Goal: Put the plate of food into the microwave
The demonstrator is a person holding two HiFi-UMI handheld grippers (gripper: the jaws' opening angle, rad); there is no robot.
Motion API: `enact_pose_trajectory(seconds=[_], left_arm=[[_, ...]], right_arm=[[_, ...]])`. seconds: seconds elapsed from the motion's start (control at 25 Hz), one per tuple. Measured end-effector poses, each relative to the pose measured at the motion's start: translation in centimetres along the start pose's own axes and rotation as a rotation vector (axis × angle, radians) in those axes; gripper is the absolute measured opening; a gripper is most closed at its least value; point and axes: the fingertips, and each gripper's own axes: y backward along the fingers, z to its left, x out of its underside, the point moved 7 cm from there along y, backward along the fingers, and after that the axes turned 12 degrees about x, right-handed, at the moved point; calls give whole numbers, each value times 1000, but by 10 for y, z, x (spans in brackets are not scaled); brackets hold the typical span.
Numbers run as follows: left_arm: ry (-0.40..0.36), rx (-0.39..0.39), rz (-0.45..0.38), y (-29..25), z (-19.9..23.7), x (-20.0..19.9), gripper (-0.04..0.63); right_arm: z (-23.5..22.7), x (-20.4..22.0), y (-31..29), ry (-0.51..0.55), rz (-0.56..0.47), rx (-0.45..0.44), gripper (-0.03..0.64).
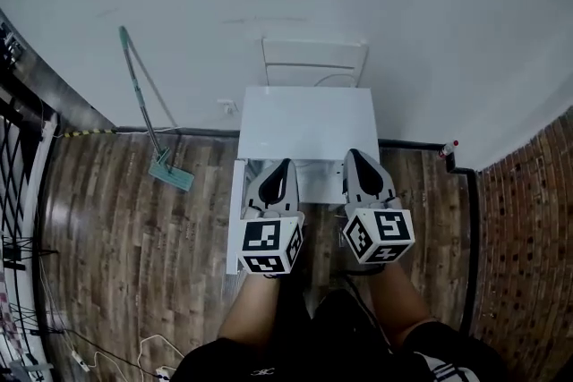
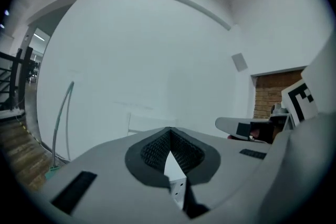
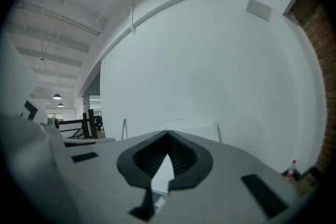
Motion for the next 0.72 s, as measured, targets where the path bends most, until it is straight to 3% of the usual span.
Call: enact_pose_trajectory(seconds=[0.12,0.28,0.72], left_arm=[[-26,3,-2,21,-37,-66,-2],[-20,27,-11,42,-76,-113,-2],[-96,63,-34,73,-135,-142,-2]], right_arm=[[1,-65,39,-1,13,1,12],[-4,-120,78,6,-17,4,12],[-1,-162,133,37,-97,-37,12]])
